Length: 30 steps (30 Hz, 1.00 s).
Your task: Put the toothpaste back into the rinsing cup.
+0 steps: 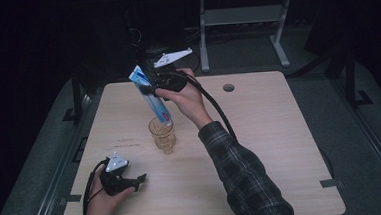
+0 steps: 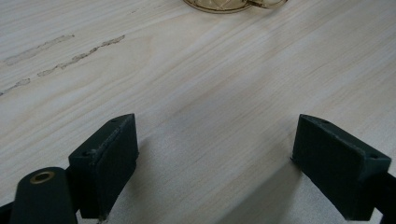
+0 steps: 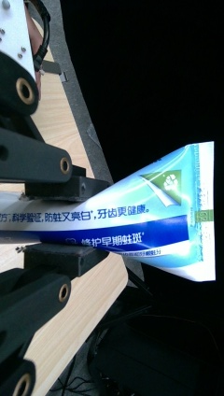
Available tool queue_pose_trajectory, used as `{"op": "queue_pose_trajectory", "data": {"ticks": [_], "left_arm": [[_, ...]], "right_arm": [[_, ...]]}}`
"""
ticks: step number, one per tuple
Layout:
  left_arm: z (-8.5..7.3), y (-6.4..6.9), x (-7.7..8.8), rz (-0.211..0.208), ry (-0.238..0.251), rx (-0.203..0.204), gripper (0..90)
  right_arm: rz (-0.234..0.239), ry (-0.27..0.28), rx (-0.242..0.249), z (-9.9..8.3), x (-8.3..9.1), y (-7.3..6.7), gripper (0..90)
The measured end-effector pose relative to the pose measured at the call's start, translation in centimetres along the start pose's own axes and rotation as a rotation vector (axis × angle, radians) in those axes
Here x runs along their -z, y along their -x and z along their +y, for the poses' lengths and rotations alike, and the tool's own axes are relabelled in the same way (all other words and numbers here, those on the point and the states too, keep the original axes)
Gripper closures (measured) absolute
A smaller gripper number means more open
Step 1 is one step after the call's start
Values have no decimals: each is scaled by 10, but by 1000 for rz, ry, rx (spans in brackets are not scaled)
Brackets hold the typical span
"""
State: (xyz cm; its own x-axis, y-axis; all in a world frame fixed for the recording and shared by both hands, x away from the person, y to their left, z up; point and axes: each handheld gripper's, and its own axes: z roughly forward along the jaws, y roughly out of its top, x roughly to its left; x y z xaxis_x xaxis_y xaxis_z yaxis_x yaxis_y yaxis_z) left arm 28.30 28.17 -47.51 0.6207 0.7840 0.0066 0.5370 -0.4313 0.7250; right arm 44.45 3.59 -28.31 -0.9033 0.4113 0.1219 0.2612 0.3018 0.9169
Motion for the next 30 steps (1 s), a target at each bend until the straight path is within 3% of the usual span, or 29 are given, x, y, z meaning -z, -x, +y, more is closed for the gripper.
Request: {"op": "queue_pose_trajectory", "data": {"ticks": [13,30], "left_arm": [[0,0,0,0,-3,-5,132],[0,0,0,-1,-1,-5,132]], "right_arm": [[14,-26,-11,-15,-20,5,717],[24,-59,-34,-38,-28,9,716]]}}
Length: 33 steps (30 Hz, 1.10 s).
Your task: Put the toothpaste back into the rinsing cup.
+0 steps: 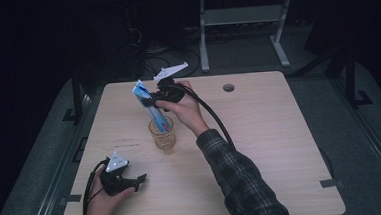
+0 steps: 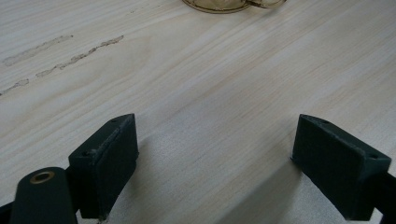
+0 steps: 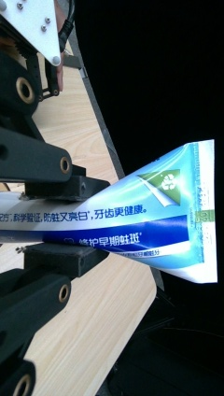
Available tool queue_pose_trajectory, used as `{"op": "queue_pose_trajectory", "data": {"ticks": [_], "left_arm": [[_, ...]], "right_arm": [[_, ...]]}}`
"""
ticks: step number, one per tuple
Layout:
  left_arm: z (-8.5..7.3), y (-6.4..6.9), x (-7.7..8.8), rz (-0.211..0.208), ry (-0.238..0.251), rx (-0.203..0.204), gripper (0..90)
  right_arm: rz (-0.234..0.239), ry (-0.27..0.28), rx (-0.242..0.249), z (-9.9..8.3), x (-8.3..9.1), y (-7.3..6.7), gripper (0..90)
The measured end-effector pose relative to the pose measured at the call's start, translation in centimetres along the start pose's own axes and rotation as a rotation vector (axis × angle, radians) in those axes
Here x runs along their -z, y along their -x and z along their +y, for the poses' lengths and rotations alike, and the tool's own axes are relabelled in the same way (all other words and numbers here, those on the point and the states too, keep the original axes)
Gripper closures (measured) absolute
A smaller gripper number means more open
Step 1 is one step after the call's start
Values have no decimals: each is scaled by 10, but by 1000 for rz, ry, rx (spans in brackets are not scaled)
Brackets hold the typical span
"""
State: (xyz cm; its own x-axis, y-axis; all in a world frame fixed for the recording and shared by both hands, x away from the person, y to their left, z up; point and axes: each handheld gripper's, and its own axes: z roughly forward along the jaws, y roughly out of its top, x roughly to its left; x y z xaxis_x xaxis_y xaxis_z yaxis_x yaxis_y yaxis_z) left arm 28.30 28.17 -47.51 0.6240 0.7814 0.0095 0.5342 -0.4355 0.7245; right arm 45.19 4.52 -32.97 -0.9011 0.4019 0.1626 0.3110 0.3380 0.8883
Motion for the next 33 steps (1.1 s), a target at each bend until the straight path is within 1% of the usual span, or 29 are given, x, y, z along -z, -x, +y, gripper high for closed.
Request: {"op": "queue_pose_trajectory", "data": {"ticks": [10,14,18,33], "left_arm": [[0,0,0,0,1,1,132],[0,0,0,0,1,1,132],[0,0,0,-1,-2,-2,132],[0,0,0,-2,-3,-1,132]], "right_arm": [[1,-18,-4,-11,-4,1,715],[3,-39,-4,-17,-7,1,714],[1,-49,-3,-21,-8,1,714],[-11,-91,4,-31,-13,1,709]]}}
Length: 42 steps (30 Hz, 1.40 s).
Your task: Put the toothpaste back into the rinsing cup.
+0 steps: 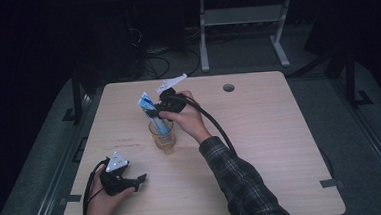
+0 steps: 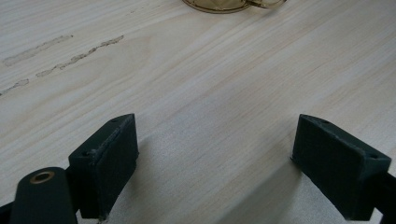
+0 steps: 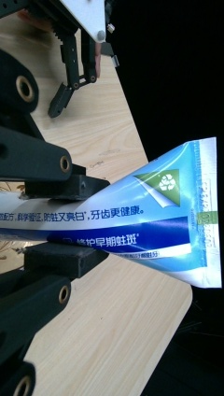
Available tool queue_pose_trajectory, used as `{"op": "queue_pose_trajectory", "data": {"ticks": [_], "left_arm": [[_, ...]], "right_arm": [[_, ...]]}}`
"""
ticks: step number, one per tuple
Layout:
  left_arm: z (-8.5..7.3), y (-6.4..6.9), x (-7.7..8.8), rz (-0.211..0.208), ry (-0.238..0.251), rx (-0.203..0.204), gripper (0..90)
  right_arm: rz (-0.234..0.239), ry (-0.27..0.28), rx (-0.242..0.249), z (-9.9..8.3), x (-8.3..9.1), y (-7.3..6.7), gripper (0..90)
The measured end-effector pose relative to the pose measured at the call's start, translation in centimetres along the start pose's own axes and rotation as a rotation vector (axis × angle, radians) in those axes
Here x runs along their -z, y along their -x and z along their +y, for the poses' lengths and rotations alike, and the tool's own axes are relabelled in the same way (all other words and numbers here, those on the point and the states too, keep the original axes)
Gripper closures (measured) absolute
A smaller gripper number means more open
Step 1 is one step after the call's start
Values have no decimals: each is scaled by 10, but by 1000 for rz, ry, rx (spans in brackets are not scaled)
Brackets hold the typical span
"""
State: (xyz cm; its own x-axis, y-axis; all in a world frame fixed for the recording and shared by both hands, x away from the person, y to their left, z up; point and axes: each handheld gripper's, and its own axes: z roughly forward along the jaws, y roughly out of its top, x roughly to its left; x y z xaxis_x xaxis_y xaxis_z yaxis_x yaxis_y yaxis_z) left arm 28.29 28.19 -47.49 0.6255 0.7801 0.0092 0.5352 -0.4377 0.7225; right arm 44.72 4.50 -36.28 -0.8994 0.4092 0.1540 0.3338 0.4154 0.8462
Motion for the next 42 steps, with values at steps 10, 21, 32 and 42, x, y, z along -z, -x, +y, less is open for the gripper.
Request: {"op": "queue_pose_trajectory", "data": {"ticks": [10,21,32,42], "left_arm": [[0,0,0,0,-1,0,132],[0,0,0,0,1,-2,132],[0,0,0,0,3,0,132],[0,0,0,0,3,1,132]], "right_arm": [[-6,-7,7,-2,-2,0,677],[-51,58,-16,-6,18,2,501],[-80,70,-37,-26,54,7,438],[-133,68,-54,-56,90,8,404]]}}
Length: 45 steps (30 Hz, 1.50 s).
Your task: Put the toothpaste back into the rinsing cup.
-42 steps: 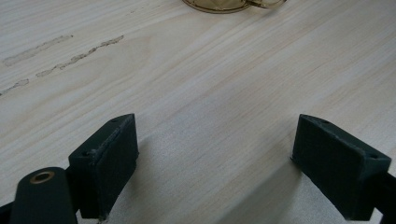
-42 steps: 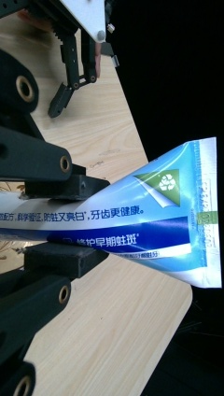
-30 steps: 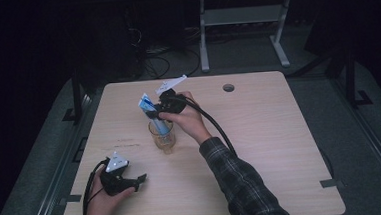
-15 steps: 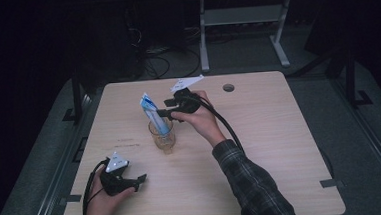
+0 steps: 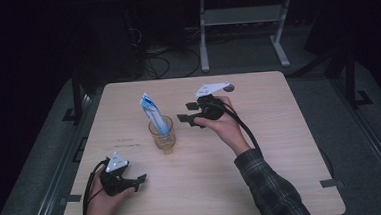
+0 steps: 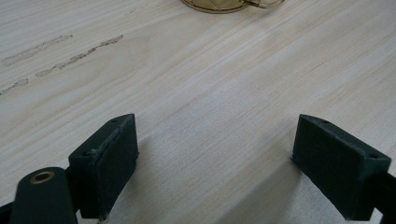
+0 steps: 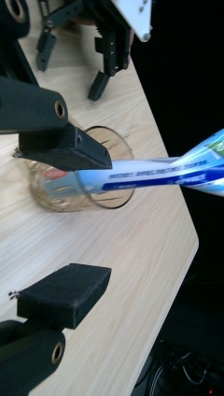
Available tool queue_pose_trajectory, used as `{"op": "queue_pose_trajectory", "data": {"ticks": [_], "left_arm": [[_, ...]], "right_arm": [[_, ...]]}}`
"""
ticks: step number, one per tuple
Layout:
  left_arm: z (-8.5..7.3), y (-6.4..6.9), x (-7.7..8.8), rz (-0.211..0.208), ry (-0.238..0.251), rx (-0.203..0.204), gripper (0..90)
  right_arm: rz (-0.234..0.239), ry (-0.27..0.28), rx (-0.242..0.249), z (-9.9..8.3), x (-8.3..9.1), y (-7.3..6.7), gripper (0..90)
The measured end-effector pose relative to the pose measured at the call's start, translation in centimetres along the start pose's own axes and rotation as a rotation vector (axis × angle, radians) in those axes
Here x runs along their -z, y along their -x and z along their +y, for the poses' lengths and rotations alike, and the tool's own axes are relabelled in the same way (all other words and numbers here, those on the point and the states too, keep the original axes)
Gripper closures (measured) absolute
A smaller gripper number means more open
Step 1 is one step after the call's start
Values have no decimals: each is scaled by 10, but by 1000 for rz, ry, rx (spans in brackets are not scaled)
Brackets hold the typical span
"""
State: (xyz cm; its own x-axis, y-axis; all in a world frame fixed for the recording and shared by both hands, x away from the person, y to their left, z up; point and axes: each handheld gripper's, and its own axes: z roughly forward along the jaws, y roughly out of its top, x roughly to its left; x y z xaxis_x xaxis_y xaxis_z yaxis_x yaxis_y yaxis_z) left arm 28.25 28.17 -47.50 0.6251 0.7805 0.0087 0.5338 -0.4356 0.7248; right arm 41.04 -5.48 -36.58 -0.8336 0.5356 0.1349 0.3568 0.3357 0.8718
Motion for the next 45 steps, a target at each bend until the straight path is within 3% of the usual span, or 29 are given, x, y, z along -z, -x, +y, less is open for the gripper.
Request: {"op": "queue_pose_trajectory", "data": {"ticks": [25,37,45], "left_arm": [[0,0,0,0,0,1,132],[0,0,0,0,0,2,132],[0,0,0,-2,0,-1,132]], "right_arm": [[-137,-33,-53,-75,79,14,346],[-152,-74,-84,-118,101,7,307],[-217,-114,-101,-147,117,9,274]]}}
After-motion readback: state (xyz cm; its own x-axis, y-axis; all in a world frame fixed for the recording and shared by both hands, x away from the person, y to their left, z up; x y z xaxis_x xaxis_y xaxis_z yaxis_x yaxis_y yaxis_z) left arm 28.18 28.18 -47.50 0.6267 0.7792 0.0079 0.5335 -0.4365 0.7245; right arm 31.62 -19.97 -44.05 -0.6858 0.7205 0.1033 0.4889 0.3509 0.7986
